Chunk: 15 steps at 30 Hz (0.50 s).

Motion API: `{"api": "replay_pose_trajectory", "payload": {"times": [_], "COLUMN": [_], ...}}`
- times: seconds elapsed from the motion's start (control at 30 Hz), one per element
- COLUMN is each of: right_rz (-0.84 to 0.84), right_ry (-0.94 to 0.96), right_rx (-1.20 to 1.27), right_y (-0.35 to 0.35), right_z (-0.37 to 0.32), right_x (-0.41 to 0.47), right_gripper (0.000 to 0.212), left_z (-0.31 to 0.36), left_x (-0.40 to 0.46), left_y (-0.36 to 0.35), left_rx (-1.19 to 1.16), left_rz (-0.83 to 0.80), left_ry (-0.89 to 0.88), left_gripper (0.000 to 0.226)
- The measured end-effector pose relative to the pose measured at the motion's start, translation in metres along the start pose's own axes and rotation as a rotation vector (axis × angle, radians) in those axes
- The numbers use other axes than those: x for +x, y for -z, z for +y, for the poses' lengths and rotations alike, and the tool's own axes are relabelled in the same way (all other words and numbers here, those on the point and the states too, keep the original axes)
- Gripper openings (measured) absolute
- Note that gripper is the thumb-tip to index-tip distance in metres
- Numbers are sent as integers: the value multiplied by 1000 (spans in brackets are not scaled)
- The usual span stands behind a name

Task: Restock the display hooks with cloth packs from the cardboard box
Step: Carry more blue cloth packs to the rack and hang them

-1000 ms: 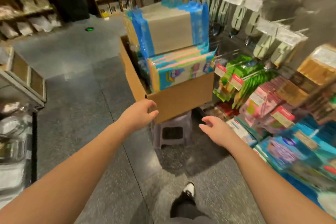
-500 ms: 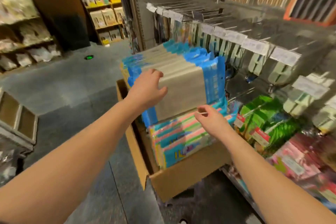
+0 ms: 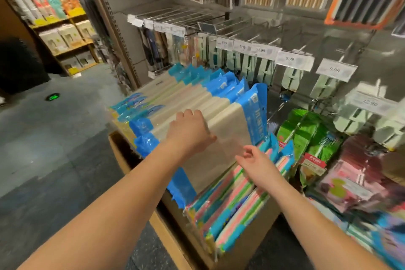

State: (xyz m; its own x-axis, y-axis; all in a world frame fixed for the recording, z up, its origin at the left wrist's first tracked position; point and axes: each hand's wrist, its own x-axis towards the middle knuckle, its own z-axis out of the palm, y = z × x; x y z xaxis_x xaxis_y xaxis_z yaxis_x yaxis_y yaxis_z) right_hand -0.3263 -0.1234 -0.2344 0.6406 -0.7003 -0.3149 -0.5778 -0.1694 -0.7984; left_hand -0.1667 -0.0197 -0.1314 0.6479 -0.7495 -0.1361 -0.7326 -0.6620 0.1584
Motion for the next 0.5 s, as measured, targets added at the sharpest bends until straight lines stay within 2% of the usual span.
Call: {"api": "replay_pose_trajectory", "payload": {"times": [0.13,0.2,0.27,0.4,0.5], "right_rz": [60,75,93,82,73], "right_ry": [-27,-36,-33,-50,-57], "right_rx": [47,82,74,59,46], "right_y": [-14,-19,-23,-22,-20], "right_z": [0,1,4,5,1], "right_x": [-2,-3,-2,-2,-3], "right_gripper": [60,49,37,51,58], "left_z": [2,5,10,15,17], "left_x": [-3,-5,-4,6,5], "left_y": [-1,3,9,18,21], "left_rx": [63,22,2,-64,-137], "left_rz": [61,17,-95,-290,-318], "left_ry": [-73,-88,-84,-5,-6], "left_gripper": [62,75,86,86,74]}}
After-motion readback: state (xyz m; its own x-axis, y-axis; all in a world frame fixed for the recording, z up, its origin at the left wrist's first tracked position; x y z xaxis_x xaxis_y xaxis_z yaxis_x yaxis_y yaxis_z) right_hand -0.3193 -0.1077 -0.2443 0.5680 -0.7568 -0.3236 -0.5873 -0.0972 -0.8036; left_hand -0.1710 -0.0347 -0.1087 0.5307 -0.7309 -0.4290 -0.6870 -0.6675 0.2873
